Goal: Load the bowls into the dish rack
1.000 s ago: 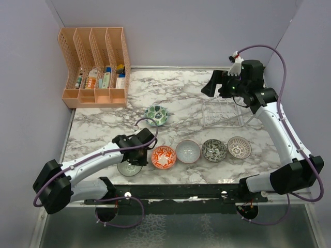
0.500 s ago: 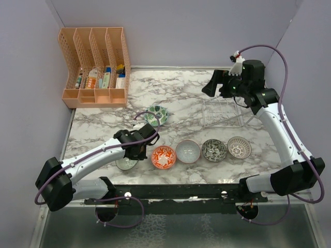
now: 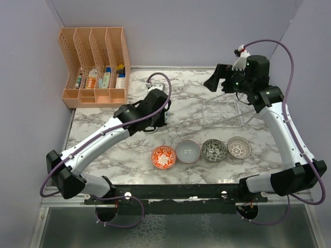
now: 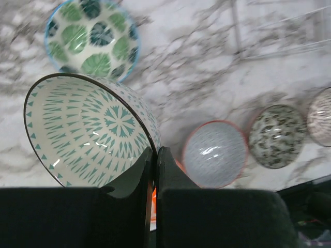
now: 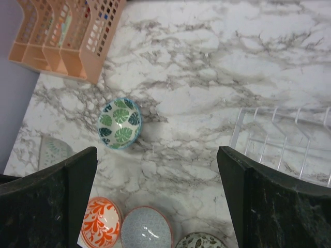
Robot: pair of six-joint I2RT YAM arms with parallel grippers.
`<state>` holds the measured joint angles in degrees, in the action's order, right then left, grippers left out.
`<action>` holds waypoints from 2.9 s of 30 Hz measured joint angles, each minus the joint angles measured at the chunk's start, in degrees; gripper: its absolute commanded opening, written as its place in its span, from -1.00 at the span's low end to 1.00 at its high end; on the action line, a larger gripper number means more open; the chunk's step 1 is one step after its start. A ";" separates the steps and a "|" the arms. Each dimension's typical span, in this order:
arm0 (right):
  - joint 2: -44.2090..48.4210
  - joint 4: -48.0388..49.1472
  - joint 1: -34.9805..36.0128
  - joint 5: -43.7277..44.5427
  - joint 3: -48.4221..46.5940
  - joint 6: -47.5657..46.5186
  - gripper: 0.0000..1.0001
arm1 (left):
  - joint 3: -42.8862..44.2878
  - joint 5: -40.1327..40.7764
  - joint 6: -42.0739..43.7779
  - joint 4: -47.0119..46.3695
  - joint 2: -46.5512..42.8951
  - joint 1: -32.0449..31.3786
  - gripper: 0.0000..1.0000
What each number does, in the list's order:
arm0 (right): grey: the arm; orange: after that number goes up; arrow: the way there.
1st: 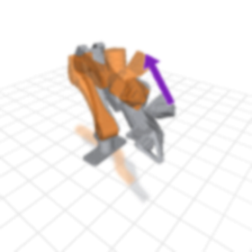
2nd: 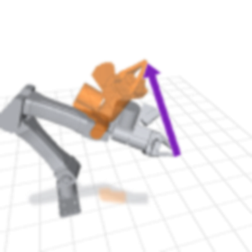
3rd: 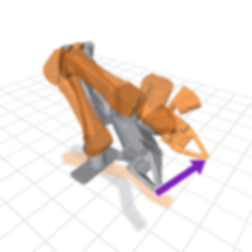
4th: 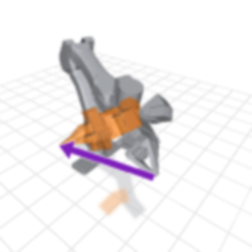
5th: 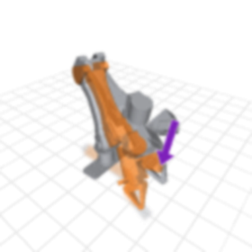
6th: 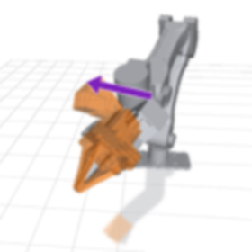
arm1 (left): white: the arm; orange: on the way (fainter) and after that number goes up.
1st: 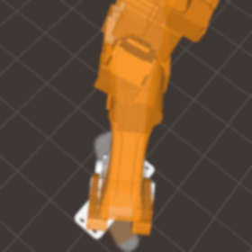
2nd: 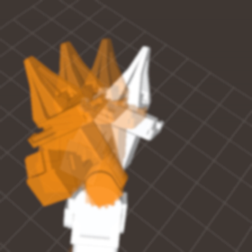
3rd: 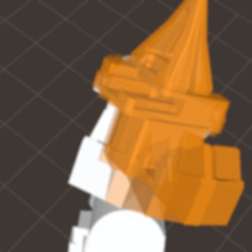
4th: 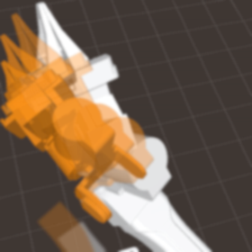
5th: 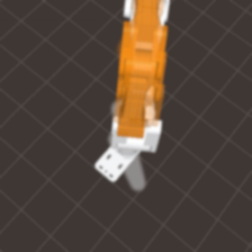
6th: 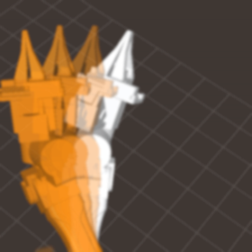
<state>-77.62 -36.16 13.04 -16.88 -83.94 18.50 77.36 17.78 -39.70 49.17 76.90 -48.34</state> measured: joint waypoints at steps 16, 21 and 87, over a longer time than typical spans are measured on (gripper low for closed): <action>-4.92 2.43 -8.31 0.90 -21.84 6.99 0.99 | 3.67 -31.54 -9.75 -43.63 16.72 7.13 -1.00; -5.81 2.82 -9.51 -0.87 -21.92 7.78 0.99 | 2.86 -37.18 -19.08 -59.49 23.65 8.50 -1.00; -12.72 3.06 -11.17 -4.96 -20.98 7.32 0.99 | 5.68 -36.15 -70.16 -127.34 66.05 9.01 -1.00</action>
<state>-90.35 -33.10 1.87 -21.85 -104.92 25.82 83.05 -18.37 -109.86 -78.17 142.96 -39.33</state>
